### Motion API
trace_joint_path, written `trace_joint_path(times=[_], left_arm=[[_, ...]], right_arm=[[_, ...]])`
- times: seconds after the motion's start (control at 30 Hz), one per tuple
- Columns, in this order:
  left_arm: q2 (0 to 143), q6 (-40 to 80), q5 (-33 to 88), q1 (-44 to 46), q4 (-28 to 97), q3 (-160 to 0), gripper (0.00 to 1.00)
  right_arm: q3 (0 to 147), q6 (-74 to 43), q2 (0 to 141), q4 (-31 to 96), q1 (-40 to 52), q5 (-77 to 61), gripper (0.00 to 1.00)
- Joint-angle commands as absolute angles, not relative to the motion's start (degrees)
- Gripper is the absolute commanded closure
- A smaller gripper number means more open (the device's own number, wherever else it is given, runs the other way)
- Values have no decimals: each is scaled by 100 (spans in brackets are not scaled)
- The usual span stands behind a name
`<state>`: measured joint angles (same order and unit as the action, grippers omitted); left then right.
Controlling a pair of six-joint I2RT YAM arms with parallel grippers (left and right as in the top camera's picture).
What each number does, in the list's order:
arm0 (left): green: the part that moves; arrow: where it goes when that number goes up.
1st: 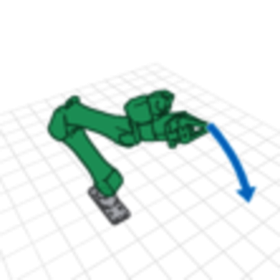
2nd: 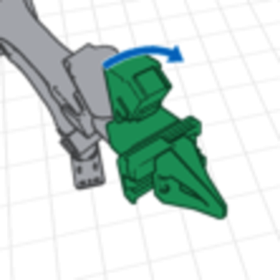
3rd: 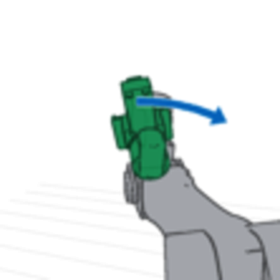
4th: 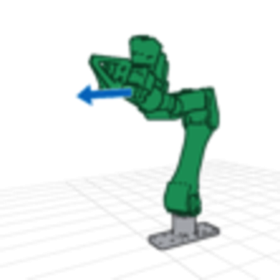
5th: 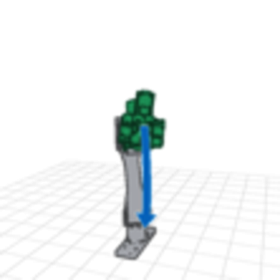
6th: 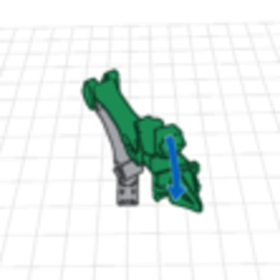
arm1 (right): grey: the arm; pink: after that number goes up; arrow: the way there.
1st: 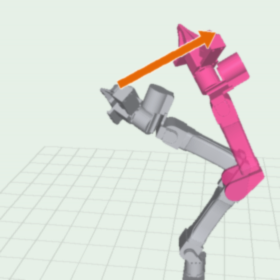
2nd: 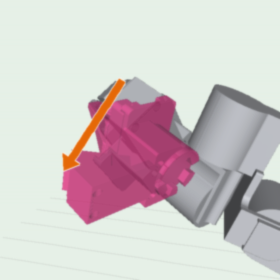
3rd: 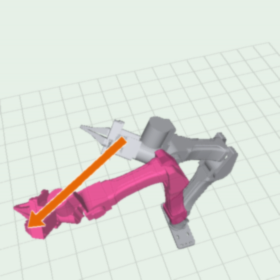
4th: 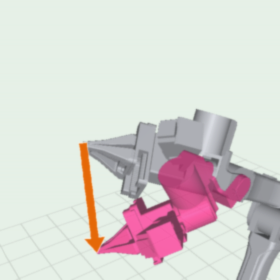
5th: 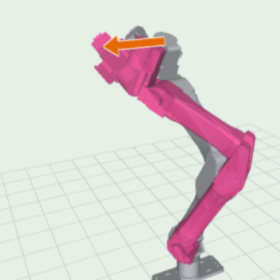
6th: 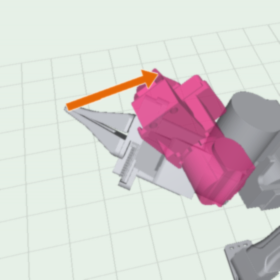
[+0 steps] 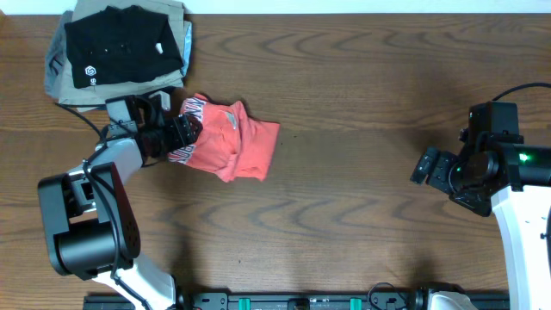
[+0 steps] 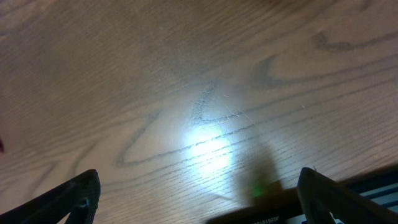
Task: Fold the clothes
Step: 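Drag the orange bundle with the left gripper toward the clothes stack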
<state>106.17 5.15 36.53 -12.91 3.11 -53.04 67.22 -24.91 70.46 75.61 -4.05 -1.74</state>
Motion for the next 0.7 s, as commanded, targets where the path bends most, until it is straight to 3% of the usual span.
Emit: trace_joint_path(times=[0.0,0.1,0.37,0.67], left_arm=[[10722,432,3691,-1240,390,-5210,57],[10713,458,3728,-1240,390,-5210,76],[10497,495,4095,-1240,757,-5393,81],[10307,493,4093,-1140,2541,-7192,89]], right_arm=[[6770,-2366,7052,7568,-443,-198,1],[6770,-2368,7052,7568,-443,-198,1],[6770,-2368,7052,7561,-443,-198,1],[6770,-2370,7052,7454,-443,-198,1]])
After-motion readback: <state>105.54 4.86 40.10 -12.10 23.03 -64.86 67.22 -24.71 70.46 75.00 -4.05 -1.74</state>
